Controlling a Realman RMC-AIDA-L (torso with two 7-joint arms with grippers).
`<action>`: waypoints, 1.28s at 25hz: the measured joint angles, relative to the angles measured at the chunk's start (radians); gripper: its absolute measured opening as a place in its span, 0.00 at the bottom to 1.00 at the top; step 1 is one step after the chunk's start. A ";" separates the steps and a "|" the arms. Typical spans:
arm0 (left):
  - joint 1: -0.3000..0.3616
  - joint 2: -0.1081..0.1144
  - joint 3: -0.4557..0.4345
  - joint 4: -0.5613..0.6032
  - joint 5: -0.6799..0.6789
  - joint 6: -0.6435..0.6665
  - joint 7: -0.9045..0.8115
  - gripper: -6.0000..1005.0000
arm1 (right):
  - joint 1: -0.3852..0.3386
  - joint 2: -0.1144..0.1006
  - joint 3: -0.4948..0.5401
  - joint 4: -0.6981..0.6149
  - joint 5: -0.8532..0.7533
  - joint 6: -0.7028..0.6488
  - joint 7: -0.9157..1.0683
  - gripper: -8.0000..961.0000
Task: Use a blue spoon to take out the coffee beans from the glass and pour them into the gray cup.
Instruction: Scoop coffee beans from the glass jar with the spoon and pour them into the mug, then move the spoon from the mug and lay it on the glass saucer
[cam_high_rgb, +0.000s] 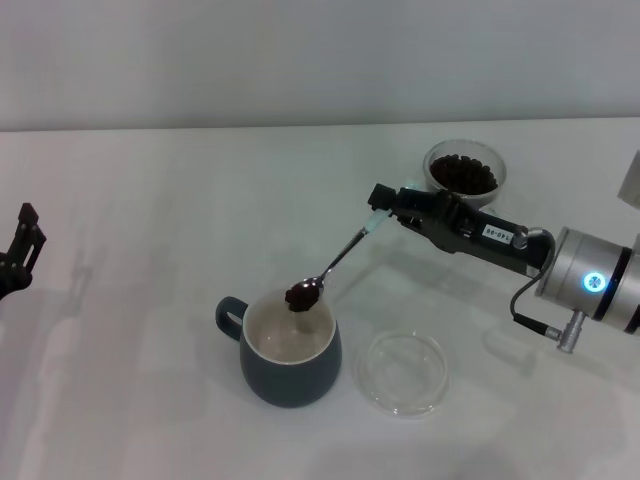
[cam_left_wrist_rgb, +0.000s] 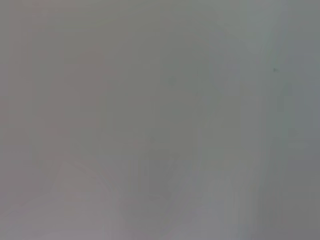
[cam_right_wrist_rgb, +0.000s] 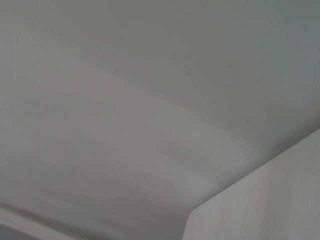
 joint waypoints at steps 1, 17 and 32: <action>0.000 0.000 0.000 0.000 0.000 0.000 0.000 0.75 | 0.000 0.000 -0.004 -0.005 0.000 -0.001 -0.013 0.25; 0.007 -0.001 0.000 0.019 0.000 -0.001 0.000 0.76 | -0.044 0.000 -0.087 -0.139 0.014 -0.002 -0.401 0.26; 0.000 0.002 -0.009 0.014 -0.001 0.007 0.000 0.76 | -0.203 -0.068 -0.015 -0.134 0.154 -0.173 -0.337 0.26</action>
